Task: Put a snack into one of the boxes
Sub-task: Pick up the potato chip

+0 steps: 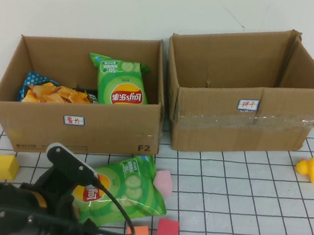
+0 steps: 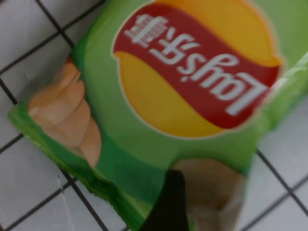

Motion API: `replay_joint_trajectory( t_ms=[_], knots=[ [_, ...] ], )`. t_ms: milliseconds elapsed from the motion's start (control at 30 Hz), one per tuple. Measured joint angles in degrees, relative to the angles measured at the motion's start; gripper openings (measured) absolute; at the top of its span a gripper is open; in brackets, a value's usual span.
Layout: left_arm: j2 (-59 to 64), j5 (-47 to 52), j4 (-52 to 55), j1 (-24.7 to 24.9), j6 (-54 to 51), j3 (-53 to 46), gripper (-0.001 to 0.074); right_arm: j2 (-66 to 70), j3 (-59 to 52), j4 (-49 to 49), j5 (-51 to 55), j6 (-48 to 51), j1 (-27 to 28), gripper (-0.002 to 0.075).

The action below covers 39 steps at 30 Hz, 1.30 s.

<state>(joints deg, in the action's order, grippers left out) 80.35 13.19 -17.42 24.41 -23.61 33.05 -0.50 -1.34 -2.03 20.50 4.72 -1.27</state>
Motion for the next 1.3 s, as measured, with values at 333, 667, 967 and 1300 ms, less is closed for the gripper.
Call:
replay_joint_trajectory(
  t_ms=[333, 667, 967, 1300],
  knots=[
    [6.6, -6.8, 1.9, 0.0, 1.0, 0.1, 0.0609, 0.0, 0.0, 0.0, 0.0, 0.0, 0.0, -0.0001],
    [9.5, -9.3, 3.7, 0.0, 1.0, 0.7, 0.0211, 0.0, 0.0, 0.0, 0.0, 0.0, 0.0, -0.0001],
    [7.1, -9.4, 3.7, 0.0, 1.1, 0.8, 0.0034, 0.0, 0.0, 0.0, 0.0, 0.0, 0.0, -0.0001],
    [-4.4, -4.4, 3.3, 0.0, 1.1, 0.5, 0.0015, 0.0, 0.0, 0.0, 0.0, 0.0, 0.0, -0.0001]
  ],
)
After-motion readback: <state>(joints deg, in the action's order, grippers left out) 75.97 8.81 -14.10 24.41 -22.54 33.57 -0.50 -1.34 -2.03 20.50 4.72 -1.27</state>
